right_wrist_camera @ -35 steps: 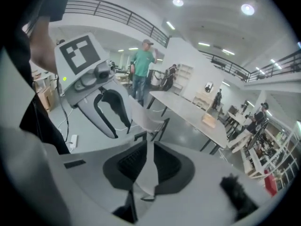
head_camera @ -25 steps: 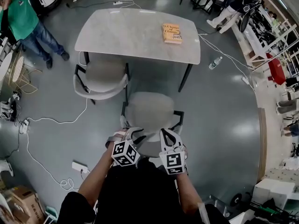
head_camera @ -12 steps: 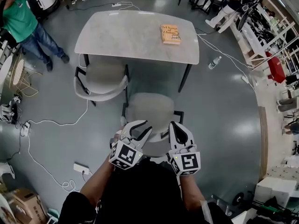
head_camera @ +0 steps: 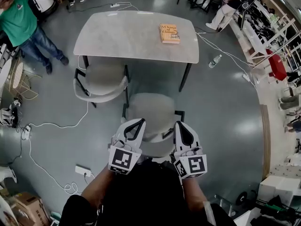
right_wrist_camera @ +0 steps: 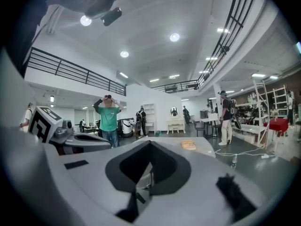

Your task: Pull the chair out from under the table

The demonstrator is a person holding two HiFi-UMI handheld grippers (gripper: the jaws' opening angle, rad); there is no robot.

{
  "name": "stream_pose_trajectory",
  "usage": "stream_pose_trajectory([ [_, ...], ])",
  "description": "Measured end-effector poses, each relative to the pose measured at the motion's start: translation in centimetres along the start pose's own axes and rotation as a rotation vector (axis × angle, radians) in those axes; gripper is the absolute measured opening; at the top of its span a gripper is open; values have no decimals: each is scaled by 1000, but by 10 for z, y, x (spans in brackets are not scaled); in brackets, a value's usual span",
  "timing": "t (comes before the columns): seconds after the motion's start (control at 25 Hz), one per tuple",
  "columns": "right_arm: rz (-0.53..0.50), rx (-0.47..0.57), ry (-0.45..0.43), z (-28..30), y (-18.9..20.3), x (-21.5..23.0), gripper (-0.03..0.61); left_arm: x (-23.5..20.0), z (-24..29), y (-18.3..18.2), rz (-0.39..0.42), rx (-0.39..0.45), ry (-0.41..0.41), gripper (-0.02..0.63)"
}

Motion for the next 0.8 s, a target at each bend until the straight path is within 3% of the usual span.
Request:
stream_pose_trajectory([
  [0.32,18,-2,24,-5,2,0,14,1,-5,-13,-36,34,-56,8],
  [0.8,37,-11,28,-12,10,-2,14,7,-11,-9,-47,32,-61,8],
])
Point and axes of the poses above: the fingertips, and each gripper's own axes: z forward along the fingers, x to its right, y out of its underside, the point moved 2 cm from there along -z, backward along the fingers, and after that the axes turned 8 degrees about x, right-handed, at the moved point
